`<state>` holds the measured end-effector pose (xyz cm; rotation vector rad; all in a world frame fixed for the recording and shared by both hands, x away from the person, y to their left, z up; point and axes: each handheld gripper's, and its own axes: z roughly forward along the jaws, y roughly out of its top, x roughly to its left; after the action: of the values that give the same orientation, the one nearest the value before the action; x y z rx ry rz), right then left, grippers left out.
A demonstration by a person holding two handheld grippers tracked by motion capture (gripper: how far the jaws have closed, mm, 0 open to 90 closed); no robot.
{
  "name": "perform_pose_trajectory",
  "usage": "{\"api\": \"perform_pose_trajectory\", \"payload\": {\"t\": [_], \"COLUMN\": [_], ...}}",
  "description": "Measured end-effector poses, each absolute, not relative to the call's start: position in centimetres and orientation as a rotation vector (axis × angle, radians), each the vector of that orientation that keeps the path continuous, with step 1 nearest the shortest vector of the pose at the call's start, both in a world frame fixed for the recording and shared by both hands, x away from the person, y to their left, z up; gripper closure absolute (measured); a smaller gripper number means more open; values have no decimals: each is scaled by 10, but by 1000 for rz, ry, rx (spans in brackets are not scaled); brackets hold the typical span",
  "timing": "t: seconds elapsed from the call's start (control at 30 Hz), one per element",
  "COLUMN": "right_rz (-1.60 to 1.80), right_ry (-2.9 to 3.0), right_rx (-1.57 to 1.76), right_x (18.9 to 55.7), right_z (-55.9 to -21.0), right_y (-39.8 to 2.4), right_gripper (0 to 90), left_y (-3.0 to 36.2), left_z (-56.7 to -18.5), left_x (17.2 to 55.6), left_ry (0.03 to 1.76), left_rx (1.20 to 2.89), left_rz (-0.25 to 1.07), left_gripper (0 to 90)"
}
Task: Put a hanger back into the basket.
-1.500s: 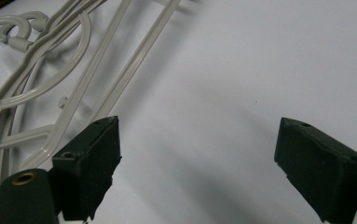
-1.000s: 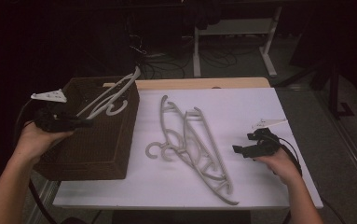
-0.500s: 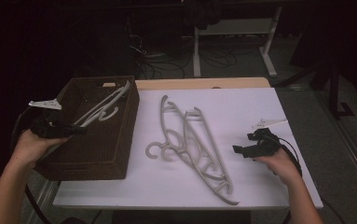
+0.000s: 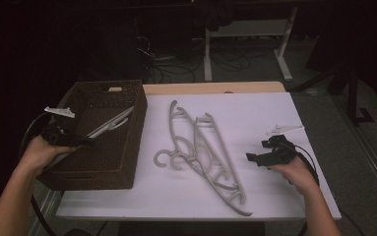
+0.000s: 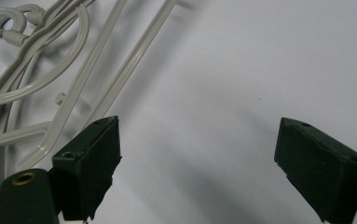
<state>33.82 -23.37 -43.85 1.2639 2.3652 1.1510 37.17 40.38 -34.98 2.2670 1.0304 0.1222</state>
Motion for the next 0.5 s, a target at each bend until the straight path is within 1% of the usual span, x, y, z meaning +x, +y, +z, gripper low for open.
{"api": "perform_pose_trajectory", "payload": {"t": [0.07,0.1,0.2,0.23,0.27,0.3,0.33,0.37,0.47,0.5], "right_rz": [1155,1155,1153,1152,1157,1157,1163,1163,1159,1159], "right_ry": [2362,2363,2365,2366,2363,2363,2360,2360,2366,2366], "right_rx": [1264,1265,1264,1262,1262,1262,1262,1262,1260,1260], "right_x": [338,338,338,338,338,338,339,339,339,339], "right_z": [-438,-438,-438,-438,-438,-438,-438,-438,-438,-438], "right_y": [-234,-234,-234,-234,-234,-234,-234,-234,-233,-233], "right_gripper": [140,140,140,140,140,140,140,140,140,140], "left_y": [405,407,410,412,412,412,412,411,406,403], "left_z": [-351,-350,-347,-344,-342,-340,-338,-336,-331,-329], "left_x": [372,372,371,370,370,369,369,368,367,366], "left_ry": [1060,1071,1078,1079,1079,1075,1072,1063,1033,1019], "left_rx": [2276,2265,2234,2204,2190,2172,2157,2149,2111,2102], "left_rz": [168,178,187,198,202,205,206,211,212,211], "left_gripper": [680,629,556,556,487,487,442,442,368,368]}}
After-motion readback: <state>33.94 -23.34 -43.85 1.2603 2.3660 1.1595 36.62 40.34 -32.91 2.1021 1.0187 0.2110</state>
